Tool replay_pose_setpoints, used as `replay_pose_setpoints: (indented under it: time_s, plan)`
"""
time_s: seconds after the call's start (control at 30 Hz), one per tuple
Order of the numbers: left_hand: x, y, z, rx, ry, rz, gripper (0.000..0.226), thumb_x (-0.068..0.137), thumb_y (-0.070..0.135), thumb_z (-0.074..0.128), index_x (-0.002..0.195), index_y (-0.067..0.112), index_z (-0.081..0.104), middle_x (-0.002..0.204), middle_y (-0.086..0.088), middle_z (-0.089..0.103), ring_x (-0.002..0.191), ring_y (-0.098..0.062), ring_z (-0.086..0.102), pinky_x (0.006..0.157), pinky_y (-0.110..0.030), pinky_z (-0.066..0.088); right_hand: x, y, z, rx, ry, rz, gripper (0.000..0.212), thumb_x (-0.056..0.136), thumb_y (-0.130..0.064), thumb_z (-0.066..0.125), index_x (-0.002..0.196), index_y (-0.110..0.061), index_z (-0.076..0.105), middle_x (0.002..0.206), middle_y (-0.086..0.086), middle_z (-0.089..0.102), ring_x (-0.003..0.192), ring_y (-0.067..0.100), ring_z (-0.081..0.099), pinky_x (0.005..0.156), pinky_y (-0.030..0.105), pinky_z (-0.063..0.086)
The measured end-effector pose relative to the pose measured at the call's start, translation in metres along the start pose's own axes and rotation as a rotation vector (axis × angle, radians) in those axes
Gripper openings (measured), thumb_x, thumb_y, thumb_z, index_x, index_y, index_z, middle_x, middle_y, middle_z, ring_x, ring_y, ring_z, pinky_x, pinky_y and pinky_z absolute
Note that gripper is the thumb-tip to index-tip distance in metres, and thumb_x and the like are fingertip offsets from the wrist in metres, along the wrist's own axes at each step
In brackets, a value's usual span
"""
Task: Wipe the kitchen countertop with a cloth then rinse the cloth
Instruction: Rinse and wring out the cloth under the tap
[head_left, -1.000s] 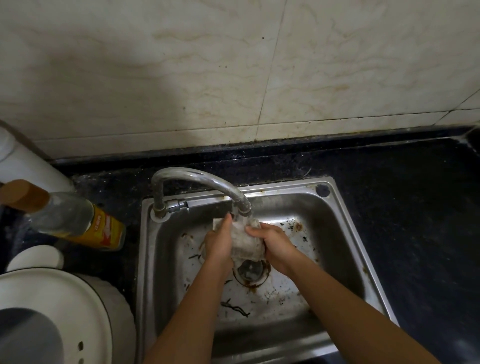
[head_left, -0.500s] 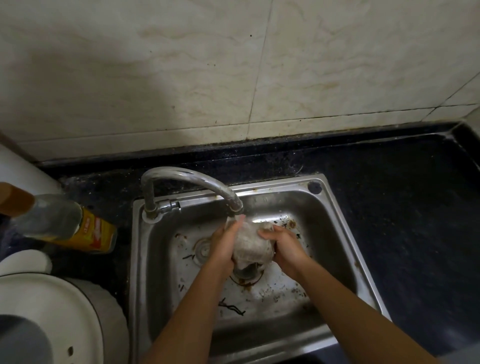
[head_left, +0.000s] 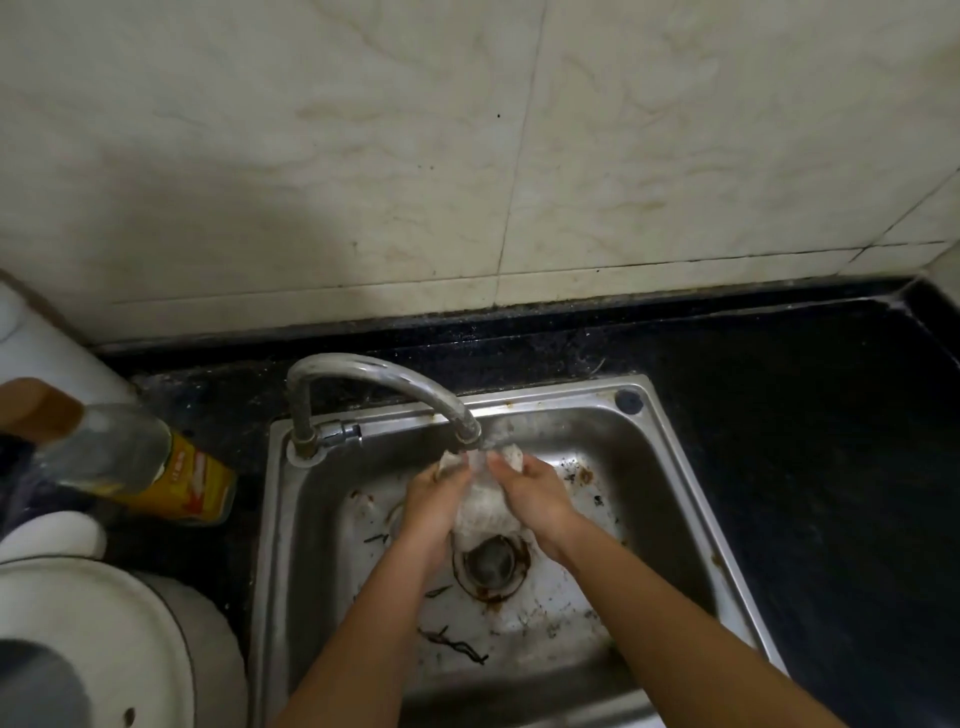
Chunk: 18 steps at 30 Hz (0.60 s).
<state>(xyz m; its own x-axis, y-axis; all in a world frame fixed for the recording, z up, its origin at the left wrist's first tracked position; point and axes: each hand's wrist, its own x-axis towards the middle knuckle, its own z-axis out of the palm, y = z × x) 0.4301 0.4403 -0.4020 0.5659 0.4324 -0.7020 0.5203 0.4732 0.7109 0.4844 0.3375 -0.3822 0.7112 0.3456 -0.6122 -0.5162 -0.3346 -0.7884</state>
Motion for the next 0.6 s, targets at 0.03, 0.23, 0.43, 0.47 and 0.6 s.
replay_pose_setpoints:
  time_s: [0.03,0.23,0.43,0.47,0.6]
  plan:
    - [0.002,-0.003,-0.003,0.035,-0.021,0.042,0.010,0.087,0.025,0.065,0.092,0.018,0.070,0.093,-0.010,0.073,0.088,-0.027,0.070,0.089,-0.049,0.053,0.002,-0.002,0.002,-0.035,0.008,-0.007,0.025,0.094,-0.038,0.055,0.105,-0.017,0.066,0.098,0.001,0.071,0.084,0.010,0.065,0.061,0.019,0.050]
    - [-0.005,-0.005,-0.007,-0.011,0.220,0.121,0.026,0.091,0.043,0.056,0.081,0.021,0.065,0.088,-0.008,0.072,0.083,-0.024,0.069,0.081,-0.042,0.056,0.013,0.002,0.015,-0.060,0.022,0.073,0.038,0.093,-0.052,0.049,0.095,-0.018,0.066,0.091,0.003,0.072,0.084,0.016,0.069,0.078,0.031,0.056]
    - [-0.008,0.005,-0.012,-0.012,0.279,0.109,0.033,0.092,0.047,0.052,0.092,0.018,0.067,0.093,-0.008,0.070,0.089,-0.024,0.067,0.085,-0.041,0.055,0.019,0.009,0.020,0.137,-0.080,0.115,0.035,0.089,-0.037,0.062,0.108,-0.008,0.065,0.101,0.011,0.072,0.094,0.025,0.070,0.089,0.045,0.054]
    - [-0.009,0.006,-0.015,0.000,0.280,0.113,0.030,0.092,0.043,0.055,0.093,0.016,0.067,0.095,-0.009,0.070,0.090,-0.026,0.067,0.086,-0.044,0.054,0.021,0.011,0.017,0.191,-0.134,0.114,0.034,0.085,-0.029,0.068,0.110,-0.006,0.065,0.105,0.013,0.071,0.099,0.028,0.068,0.093,0.049,0.051]
    - [-0.016,0.008,-0.020,0.049,0.228,0.138,0.020,0.093,0.025,0.058,0.101,0.011,0.069,0.092,-0.009,0.071,0.085,-0.024,0.068,0.076,-0.037,0.057,0.021,0.010,0.017,0.204,-0.205,0.062,0.027,0.085,-0.020,0.069,0.107,-0.004,0.067,0.103,0.014,0.072,0.097,0.029,0.069,0.091,0.048,0.053]
